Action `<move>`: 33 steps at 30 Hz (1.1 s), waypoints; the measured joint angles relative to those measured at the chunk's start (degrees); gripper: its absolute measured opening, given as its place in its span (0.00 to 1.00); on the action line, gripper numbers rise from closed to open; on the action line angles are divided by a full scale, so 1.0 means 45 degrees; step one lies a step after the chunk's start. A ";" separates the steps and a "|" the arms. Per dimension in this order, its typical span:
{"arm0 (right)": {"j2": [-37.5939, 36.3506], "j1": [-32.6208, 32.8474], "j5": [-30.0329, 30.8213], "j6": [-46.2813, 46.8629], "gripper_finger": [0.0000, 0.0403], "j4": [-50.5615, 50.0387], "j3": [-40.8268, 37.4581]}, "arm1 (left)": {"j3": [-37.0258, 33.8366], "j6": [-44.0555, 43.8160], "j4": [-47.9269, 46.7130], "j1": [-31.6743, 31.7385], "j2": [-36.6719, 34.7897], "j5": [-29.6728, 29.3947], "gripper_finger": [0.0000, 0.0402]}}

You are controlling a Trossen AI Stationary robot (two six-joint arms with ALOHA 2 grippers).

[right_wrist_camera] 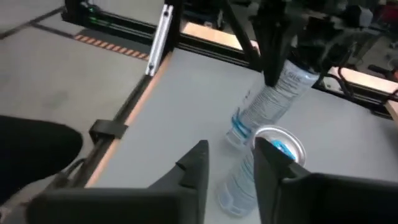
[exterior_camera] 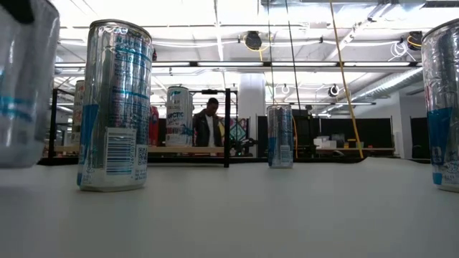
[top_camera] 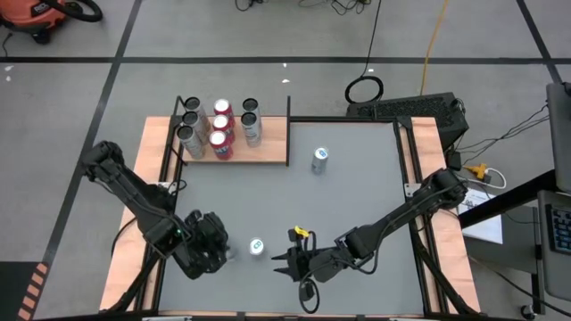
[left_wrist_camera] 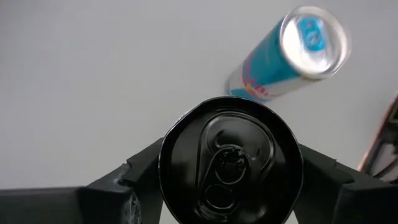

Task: Place canned beverage on shelf
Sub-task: Put the white-blue soda can on the shelf aligned with the other white-blue soda can

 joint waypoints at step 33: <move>0.1431 -0.2408 0.3751 -0.1989 0.85 0.5630 0.0000 | 0.4619 0.2747 -0.1623 0.1786 -0.1209 -0.3399 0.65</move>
